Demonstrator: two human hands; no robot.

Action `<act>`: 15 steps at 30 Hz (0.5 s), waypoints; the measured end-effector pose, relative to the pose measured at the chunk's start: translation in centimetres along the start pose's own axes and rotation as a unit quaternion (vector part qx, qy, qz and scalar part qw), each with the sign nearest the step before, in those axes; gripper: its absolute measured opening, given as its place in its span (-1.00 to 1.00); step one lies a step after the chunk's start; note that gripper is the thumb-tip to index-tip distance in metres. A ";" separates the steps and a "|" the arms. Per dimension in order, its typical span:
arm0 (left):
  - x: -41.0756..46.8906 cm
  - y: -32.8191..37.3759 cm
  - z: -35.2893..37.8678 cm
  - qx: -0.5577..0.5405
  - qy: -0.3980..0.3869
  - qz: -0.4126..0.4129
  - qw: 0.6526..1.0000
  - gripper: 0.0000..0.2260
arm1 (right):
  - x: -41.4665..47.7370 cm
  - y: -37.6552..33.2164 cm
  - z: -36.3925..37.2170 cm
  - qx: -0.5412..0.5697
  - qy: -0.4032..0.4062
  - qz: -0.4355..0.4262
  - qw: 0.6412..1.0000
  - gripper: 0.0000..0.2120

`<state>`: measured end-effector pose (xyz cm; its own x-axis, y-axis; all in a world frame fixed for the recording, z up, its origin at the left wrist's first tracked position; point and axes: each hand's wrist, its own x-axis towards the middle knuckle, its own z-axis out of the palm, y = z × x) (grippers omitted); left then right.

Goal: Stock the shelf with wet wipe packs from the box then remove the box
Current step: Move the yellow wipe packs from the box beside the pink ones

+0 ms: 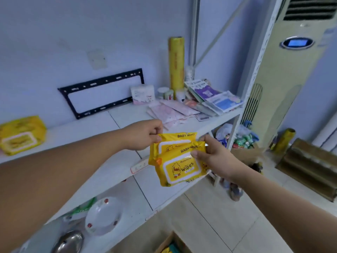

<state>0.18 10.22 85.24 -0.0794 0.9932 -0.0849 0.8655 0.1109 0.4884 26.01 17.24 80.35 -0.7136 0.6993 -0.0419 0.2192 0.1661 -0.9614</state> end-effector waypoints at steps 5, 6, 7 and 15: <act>-5.6 -4.3 -5.2 0.017 0.053 -0.055 0.997 -0.84 | 3.5 -3.0 6.1 0.019 -0.026 -0.027 0.999 -0.85; -6.6 -5.4 -5.9 0.021 0.059 -0.067 0.996 -0.84 | 4.1 -3.4 7.4 0.024 -0.035 -0.029 0.999 -0.85; -7.5 -6.6 -6.6 0.026 0.063 -0.079 0.994 -0.83 | 5.0 -3.6 8.9 0.024 -0.044 -0.031 0.998 -0.86; -13.1 -17.2 -9.3 0.038 0.064 -0.153 0.985 -0.84 | 10.9 -4.6 21.1 0.040 -0.089 -0.038 0.994 -0.89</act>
<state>-18.30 -4.33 86.05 -0.3995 0.9108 -0.1043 0.8259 0.4070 0.3903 3.14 9.42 78.54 -0.8344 0.5511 -0.0083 0.1107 0.1528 -0.9820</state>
